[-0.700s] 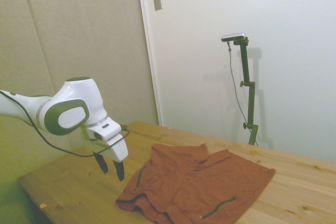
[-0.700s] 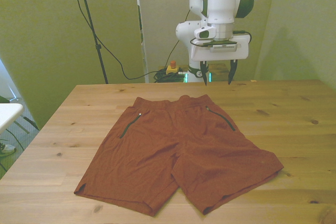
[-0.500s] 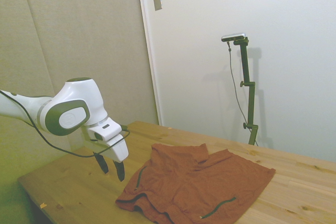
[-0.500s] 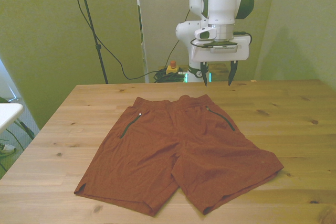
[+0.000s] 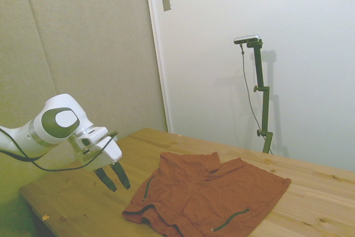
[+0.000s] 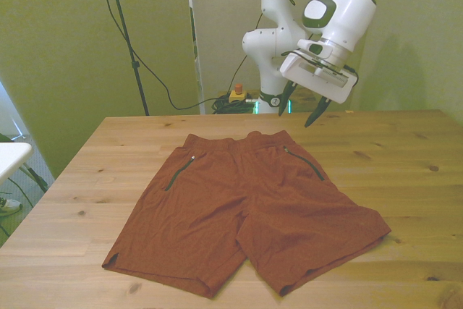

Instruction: Fold the shorts

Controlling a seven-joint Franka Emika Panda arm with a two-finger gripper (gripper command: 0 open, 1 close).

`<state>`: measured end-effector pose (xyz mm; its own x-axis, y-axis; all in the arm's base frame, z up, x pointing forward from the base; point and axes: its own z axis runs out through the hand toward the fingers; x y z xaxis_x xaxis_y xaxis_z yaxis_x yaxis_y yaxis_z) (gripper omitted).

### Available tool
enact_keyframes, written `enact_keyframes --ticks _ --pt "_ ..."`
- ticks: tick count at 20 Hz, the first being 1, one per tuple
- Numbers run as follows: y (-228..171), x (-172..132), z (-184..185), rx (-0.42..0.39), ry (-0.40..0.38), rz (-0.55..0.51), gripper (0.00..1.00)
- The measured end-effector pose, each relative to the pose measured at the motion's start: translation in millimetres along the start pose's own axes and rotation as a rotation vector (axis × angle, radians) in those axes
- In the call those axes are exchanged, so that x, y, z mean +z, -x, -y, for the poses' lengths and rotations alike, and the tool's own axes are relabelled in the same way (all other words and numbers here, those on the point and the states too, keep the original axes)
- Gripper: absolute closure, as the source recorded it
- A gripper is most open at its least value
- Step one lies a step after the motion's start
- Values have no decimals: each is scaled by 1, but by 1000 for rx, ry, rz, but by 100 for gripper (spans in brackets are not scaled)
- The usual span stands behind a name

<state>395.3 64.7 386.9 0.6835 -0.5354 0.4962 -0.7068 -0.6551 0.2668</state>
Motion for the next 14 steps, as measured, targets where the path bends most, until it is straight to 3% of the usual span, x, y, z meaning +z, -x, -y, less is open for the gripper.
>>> enact_keyframes --ticks 2,4,14 --pt "6 11 -5 3 88 -62 0" --pt "11 16 -4 2 129 -93 0" --pt "30 37 28 -58 71 -57 0"
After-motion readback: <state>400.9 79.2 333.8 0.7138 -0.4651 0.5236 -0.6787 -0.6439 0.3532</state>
